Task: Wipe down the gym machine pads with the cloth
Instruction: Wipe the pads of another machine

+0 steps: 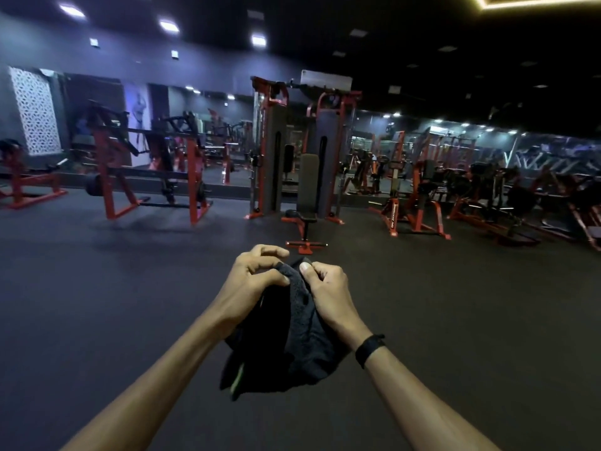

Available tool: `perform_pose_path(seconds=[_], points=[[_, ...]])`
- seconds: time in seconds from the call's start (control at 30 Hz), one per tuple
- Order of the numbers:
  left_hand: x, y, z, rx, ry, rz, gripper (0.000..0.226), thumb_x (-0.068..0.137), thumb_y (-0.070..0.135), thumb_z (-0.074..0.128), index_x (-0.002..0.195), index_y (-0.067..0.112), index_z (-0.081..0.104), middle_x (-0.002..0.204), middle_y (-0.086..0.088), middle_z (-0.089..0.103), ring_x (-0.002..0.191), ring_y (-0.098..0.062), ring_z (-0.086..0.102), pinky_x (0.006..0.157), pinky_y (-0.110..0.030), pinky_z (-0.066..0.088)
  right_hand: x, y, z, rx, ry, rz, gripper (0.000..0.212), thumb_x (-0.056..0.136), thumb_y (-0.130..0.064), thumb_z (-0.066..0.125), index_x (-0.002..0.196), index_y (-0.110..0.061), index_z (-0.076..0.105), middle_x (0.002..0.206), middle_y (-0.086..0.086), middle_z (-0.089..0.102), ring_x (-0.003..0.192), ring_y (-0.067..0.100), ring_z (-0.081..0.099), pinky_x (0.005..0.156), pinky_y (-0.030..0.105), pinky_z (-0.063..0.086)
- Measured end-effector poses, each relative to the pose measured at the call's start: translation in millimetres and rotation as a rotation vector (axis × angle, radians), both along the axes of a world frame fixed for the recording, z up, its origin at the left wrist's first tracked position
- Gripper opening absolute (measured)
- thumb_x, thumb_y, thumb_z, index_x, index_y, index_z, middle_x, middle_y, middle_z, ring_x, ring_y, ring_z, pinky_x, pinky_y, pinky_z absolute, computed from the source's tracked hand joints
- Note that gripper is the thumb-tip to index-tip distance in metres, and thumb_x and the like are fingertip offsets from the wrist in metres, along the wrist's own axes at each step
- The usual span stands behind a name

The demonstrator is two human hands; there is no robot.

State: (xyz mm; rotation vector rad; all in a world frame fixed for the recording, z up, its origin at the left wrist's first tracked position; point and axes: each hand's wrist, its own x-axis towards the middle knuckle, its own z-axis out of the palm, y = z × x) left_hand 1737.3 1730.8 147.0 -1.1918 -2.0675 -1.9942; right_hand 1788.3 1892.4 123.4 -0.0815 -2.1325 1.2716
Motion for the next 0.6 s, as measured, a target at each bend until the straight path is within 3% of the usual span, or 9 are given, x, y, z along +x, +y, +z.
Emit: perform_pose_path(seconds=[0.1,0.17,0.23,0.33,0.4,0.5,0.6], points=[[-46.4,9.7,-2.9,-0.038,-0.132,-0.132,0.029,0.059,0.019,0.069,0.077,-0.003,0.076,0.129,-0.003,0.062,0.120,-0.006,0.058,0.100,-0.026,0.045,-39.5,3.1,0.1,-0.059,-0.011,0.079,0.054,0.091,-0.047,0.054,0.065,-0.001,0.054,0.064,0.001,0.047,0.062,0.012,0.041,0.058,0.039,0.032],[-75.9,14.3,-3.7,-0.060,-0.152,-0.126,0.022,0.060,0.016,0.069,0.076,0.004,0.078,0.127,-0.004,0.063,0.118,-0.005,0.059,0.094,-0.020,0.045,-64.6,1.7,3.7,-0.070,-0.053,0.170,0.043,0.092,-0.044,0.054,0.063,-0.013,0.064,0.067,-0.001,0.055,0.065,0.011,0.047,0.062,0.037,0.035],[-101.5,14.8,-2.4,-0.075,-0.132,-0.135,0.018,0.062,0.015,0.071,0.076,0.008,0.080,0.114,-0.007,0.068,0.107,-0.011,0.065,0.089,-0.023,0.047,-84.9,1.1,9.7,-0.092,-0.057,0.223,0.040,0.094,-0.038,0.053,0.059,-0.022,0.063,0.065,-0.005,0.055,0.064,0.008,0.047,0.062,0.033,0.034],[-139.0,12.0,3.2,-0.128,-0.050,-0.131,0.018,0.065,0.017,0.074,0.077,0.003,0.078,0.085,-0.010,0.065,0.080,-0.017,0.065,0.078,-0.033,0.049,-115.1,-2.5,17.9,-0.155,-0.027,0.282,0.045,0.094,-0.039,0.053,0.061,-0.009,0.056,0.068,0.004,0.050,0.067,0.016,0.043,0.065,0.036,0.031],[-163.8,12.6,4.0,-0.131,-0.029,-0.097,0.018,0.061,0.016,0.077,0.074,0.003,0.077,0.079,-0.007,0.061,0.075,-0.018,0.061,0.075,-0.035,0.046,-130.8,-2.3,18.1,-0.128,-0.039,0.318,0.043,0.093,-0.043,0.055,0.067,-0.010,0.061,0.075,0.005,0.054,0.074,0.018,0.047,0.070,0.039,0.035],[-191.6,15.5,3.7,-0.124,-0.004,-0.085,0.016,0.063,0.012,0.077,0.079,0.011,0.081,0.088,-0.011,0.068,0.084,-0.024,0.066,0.079,-0.039,0.050,-147.3,3.7,11.8,-0.073,-0.091,0.337,0.029,0.093,-0.037,0.061,0.101,-0.010,0.071,0.098,0.001,0.069,0.095,0.013,0.062,0.084,0.034,0.047],[-210.7,25.7,3.8,-0.161,0.039,-0.066,0.024,0.061,0.010,0.071,0.079,0.022,0.082,0.088,-0.002,0.072,0.086,-0.018,0.068,0.079,-0.034,0.052,-158.2,16.8,-5.5,-0.034,-0.153,0.317,0.055,0.083,-0.040,0.073,0.132,-0.019,0.056,0.124,-0.004,0.068,0.117,0.008,0.063,0.097,0.029,0.052]])
